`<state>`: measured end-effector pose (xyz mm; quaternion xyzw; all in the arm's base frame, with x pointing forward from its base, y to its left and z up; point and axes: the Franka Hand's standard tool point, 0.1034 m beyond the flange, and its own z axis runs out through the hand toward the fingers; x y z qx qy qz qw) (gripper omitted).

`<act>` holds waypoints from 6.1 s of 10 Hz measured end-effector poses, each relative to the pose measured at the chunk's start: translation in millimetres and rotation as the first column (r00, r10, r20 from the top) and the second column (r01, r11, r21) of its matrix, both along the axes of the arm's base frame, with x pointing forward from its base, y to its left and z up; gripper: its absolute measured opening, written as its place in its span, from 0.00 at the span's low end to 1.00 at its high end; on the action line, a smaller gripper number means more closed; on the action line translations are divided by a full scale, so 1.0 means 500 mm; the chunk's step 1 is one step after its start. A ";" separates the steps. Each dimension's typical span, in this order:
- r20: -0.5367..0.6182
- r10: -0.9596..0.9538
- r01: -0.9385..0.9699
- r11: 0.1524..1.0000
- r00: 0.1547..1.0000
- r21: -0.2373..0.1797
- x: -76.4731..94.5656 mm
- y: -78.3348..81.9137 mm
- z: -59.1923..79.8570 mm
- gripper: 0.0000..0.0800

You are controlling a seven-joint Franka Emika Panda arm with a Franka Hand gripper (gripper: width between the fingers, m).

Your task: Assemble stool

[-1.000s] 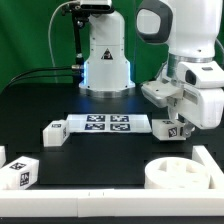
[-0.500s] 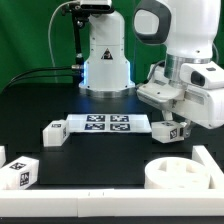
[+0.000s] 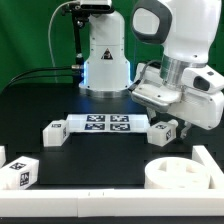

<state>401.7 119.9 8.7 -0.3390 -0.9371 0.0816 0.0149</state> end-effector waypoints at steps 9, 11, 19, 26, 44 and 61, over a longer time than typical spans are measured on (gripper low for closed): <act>0.172 -0.587 0.599 0.800 0.791 -0.024 0.077 -0.033 0.090 0.81; 0.205 -0.764 0.779 0.627 0.612 0.007 0.095 -0.035 0.086 0.81; 0.216 -0.925 0.949 -0.298 -0.314 0.103 0.096 -0.043 0.079 0.81; 0.255 -0.437 0.465 -0.883 -0.862 0.058 0.107 -0.057 0.087 0.81; 0.676 -0.207 -0.230 -0.837 -0.707 -0.496 0.068 -0.069 0.004 0.81; 0.039 -0.237 0.230 -0.962 -0.971 -0.145 0.300 -0.114 0.255 0.42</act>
Offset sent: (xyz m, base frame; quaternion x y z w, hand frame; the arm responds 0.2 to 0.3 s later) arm 0.0258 -0.0337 0.0505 0.0582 -0.0845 0.3083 0.9457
